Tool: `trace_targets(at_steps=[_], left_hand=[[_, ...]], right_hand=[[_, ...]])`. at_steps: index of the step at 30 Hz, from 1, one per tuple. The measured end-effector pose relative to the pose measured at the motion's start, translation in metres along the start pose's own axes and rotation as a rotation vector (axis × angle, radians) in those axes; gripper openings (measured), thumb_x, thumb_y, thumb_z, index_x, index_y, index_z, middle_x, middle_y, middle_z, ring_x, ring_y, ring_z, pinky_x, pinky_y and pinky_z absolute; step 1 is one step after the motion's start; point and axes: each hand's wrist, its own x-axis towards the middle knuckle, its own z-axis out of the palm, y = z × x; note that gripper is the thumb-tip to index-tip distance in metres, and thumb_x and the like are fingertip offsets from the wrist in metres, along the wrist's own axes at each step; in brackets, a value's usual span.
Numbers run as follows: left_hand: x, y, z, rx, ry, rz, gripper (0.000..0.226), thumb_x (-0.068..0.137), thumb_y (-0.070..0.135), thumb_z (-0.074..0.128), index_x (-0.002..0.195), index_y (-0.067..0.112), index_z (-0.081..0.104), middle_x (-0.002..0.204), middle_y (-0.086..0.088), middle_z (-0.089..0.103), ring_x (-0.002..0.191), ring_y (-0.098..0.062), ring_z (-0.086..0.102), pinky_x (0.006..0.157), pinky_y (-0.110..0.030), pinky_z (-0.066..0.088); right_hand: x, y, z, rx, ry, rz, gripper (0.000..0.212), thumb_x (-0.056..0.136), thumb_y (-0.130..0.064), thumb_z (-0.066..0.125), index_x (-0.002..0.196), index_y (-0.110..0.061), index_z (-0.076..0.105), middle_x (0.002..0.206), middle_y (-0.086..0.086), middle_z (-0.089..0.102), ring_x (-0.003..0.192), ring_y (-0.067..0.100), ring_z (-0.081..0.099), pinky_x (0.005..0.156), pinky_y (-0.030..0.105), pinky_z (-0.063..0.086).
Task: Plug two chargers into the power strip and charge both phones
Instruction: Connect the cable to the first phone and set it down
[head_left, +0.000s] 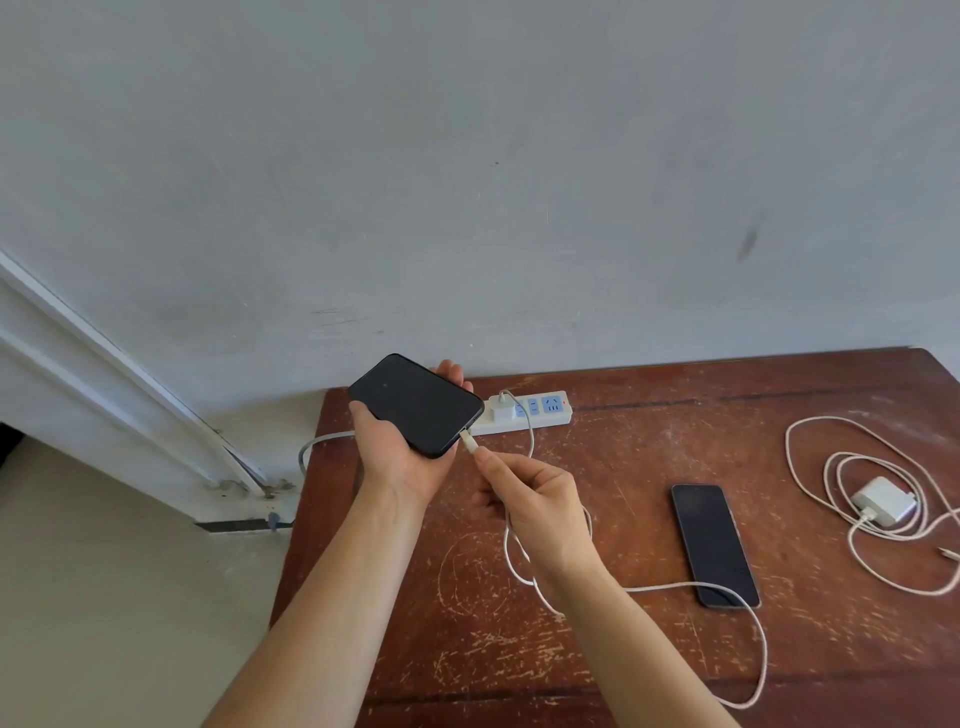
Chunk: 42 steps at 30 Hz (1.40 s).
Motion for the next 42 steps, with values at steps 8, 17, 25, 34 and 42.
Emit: trace_targets(at_steps=[8, 17, 25, 34, 42], left_hand=[[0.004, 0.002, 0.003, 0.109, -0.058, 0.023, 0.057, 0.096, 0.056, 0.042, 0.118, 0.007, 0.060, 0.113, -0.018, 0.069, 0.103, -0.034, 0.068, 0.091, -0.046, 0.055], [0.007, 0.005, 0.007, 0.218, -0.127, 0.025, 0.077, 0.095, 0.072, 0.024, 0.117, 0.007, 0.060, 0.115, -0.017, 0.066, 0.104, -0.032, 0.065, 0.089, -0.045, 0.055], [0.009, 0.002, 0.000, 0.215, -0.124, 0.023, 0.081, 0.092, 0.075, 0.024, 0.119, 0.008, 0.061, 0.111, -0.015, 0.068, 0.105, -0.031, 0.067, 0.088, -0.046, 0.055], [0.005, 0.007, -0.007, 0.243, -0.145, -0.070, 0.078, 0.089, 0.076, 0.036, 0.128, 0.016, 0.066, 0.129, -0.016, 0.066, 0.122, -0.031, 0.062, 0.095, -0.046, 0.053], [0.000, 0.015, -0.014, 0.354, -0.086, -0.092, 0.062, 0.094, 0.067, 0.042, 0.125, 0.020, 0.069, 0.127, -0.010, 0.069, 0.113, -0.029, 0.067, 0.088, -0.049, 0.057]], right_hand=[[0.003, -0.010, -0.005, -0.097, 0.032, -0.013, 0.019, 0.089, -0.036, 0.076, 0.077, -0.022, 0.083, 0.064, 0.000, 0.072, 0.060, 0.010, 0.065, 0.063, 0.020, 0.058], [0.004, -0.014, -0.004, -0.055, 0.001, 0.009, 0.022, 0.088, -0.033, 0.076, 0.078, -0.015, 0.082, 0.065, 0.001, 0.071, 0.061, 0.011, 0.064, 0.062, 0.018, 0.055], [0.002, -0.011, 0.000, 0.027, 0.025, 0.046, 0.017, 0.087, -0.031, 0.078, 0.078, -0.017, 0.083, 0.066, 0.000, 0.072, 0.063, 0.013, 0.066, 0.065, 0.024, 0.057], [0.007, -0.011, -0.005, -0.068, -0.055, 0.101, 0.024, 0.093, -0.038, 0.069, 0.091, -0.019, 0.083, 0.078, 0.001, 0.075, 0.070, 0.011, 0.071, 0.070, 0.022, 0.059], [0.014, -0.002, -0.012, 0.047, -0.048, 0.139, 0.031, 0.102, -0.036, 0.056, 0.096, -0.022, 0.083, 0.088, 0.007, 0.079, 0.076, 0.016, 0.070, 0.069, 0.025, 0.059]])
